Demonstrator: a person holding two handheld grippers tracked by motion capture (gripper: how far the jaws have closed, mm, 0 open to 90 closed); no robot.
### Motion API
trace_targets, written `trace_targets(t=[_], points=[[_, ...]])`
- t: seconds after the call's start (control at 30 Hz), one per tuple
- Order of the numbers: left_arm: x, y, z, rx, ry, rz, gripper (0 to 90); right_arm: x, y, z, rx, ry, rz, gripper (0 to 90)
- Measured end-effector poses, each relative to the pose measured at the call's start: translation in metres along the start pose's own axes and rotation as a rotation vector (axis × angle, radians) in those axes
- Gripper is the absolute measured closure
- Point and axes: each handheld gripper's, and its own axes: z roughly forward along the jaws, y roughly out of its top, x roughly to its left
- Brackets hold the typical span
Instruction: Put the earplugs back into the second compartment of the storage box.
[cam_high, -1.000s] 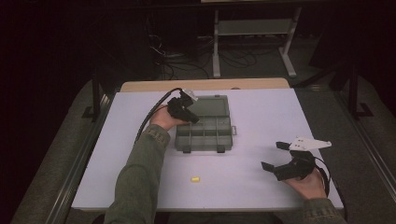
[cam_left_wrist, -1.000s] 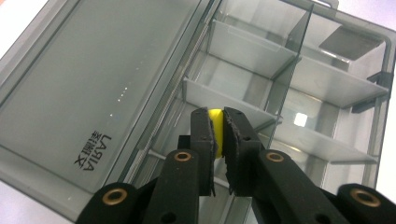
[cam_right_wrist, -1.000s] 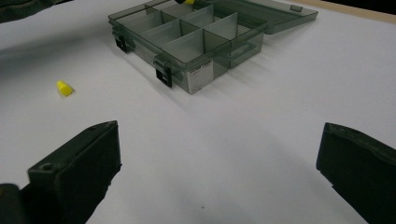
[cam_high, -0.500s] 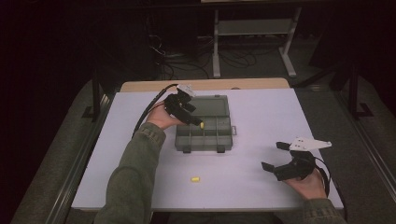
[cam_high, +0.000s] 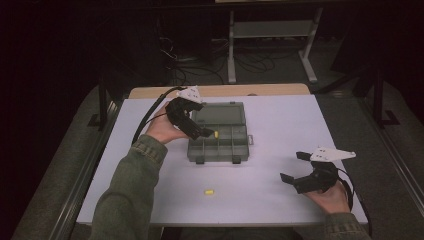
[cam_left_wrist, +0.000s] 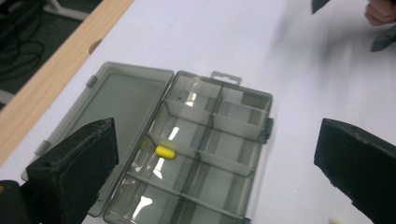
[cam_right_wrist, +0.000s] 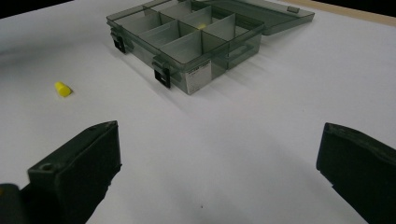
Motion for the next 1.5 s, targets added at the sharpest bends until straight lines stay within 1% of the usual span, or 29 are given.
trace_targets(t=[0.07, 0.23, 0.4, 0.5, 0.6, 0.7, 0.93, 1.03, 1.13, 1.17, 1.2, 1.33, 1.5], points=[[-0.008, 0.003, -0.004, 0.004, 0.010, 0.026, 0.0, 0.000, 0.000, -0.001, -0.001, -0.002, -0.001, 0.0], [-0.026, 0.003, -0.010, 0.001, 0.021, 0.065, 0.0, 0.000, 0.000, -0.001, -0.002, -0.003, -0.001, 0.0], [-0.045, -0.004, -0.009, 0.020, 0.020, 0.093, 0.0, 0.001, 0.000, -0.001, 0.000, -0.005, -0.001, 0.0], [-0.056, -0.010, -0.008, 0.011, 0.012, 0.094, 0.0, 0.001, 0.000, -0.001, 0.002, -0.006, -0.004, 0.0], [-0.064, -0.016, -0.005, 0.018, 0.007, 0.104, 0.0, 0.001, 0.000, -0.001, 0.004, -0.008, -0.004, 0.0], [-0.070, -0.022, -0.002, 0.018, -0.002, 0.106, 0.0, 0.001, 0.000, -0.001, 0.005, -0.008, -0.004, 0.0], [-0.086, -0.034, 0.007, 0.034, -0.013, 0.126, 0.0, 0.002, 0.000, -0.001, 0.008, -0.008, -0.006, 0.0], [-0.090, -0.039, 0.012, 0.049, -0.016, 0.133, 0.0, 0.002, 0.000, 0.000, 0.011, -0.007, -0.006, 0.0], [-0.093, -0.045, 0.016, 0.054, -0.025, 0.130, 0.0, 0.002, 0.000, 0.000, 0.012, -0.007, -0.006, 0.0], [-0.096, -0.048, 0.019, 0.058, -0.033, 0.127, 0.0, 0.002, 0.000, 0.000, 0.013, -0.007, -0.006, 0.0], [-0.096, -0.048, 0.019, 0.058, -0.033, 0.127, 0.0, 0.002, 0.000, 0.000, 0.013, -0.007, -0.007, 0.0], [-0.103, -0.055, 0.025, 0.064, -0.051, 0.131, 0.0, 0.002, 0.000, 0.001, 0.018, -0.006, -0.014, 0.0], [-0.110, -0.063, 0.034, 0.093, -0.080, 0.140, 0.2, 0.003, 0.000, 0.001, 0.019, -0.006, -0.013, 0.0]])
